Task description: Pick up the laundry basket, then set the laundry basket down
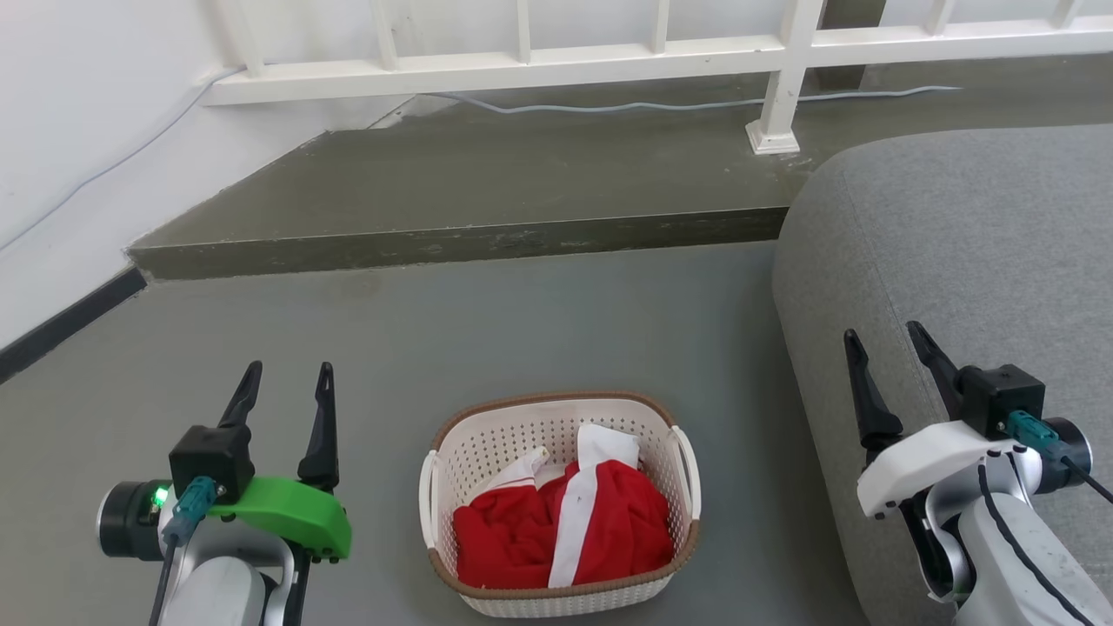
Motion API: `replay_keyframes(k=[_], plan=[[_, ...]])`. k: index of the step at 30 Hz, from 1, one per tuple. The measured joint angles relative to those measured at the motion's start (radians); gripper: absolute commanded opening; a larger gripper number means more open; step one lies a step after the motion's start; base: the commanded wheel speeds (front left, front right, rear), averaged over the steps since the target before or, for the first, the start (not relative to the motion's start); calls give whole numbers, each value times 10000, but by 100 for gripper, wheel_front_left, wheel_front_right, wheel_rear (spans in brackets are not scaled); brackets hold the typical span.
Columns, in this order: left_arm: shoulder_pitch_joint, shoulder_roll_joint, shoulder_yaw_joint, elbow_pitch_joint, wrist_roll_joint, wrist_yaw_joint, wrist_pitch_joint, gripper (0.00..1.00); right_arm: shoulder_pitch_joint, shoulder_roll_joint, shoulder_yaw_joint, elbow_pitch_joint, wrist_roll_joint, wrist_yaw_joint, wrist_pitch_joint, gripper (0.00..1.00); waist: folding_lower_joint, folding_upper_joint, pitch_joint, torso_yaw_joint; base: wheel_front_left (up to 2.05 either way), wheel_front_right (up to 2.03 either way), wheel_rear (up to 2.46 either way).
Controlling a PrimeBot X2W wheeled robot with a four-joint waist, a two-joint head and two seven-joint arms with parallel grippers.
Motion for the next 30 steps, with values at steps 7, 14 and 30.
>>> replay_keyframes(k=[7, 14, 30], plan=[[-40, -15, 10, 236, -6, 0, 21, 100, 0, 4, -36, 111, 0, 27, 0, 100, 0, 0, -35, 18, 0, 0, 0], [-49, -23, 10, 374, -8, 0, 44, 100, -1, 8, -79, 207, -2, 100, 0, 100, 0, 0, -54, 24, 0, 0, 0], [-245, -82, -42, 495, -81, -4, 46, 100, -29, 46, -165, 274, -36, 190, 0, 100, 0, 0, 163, 43, 0, 0, 0]])
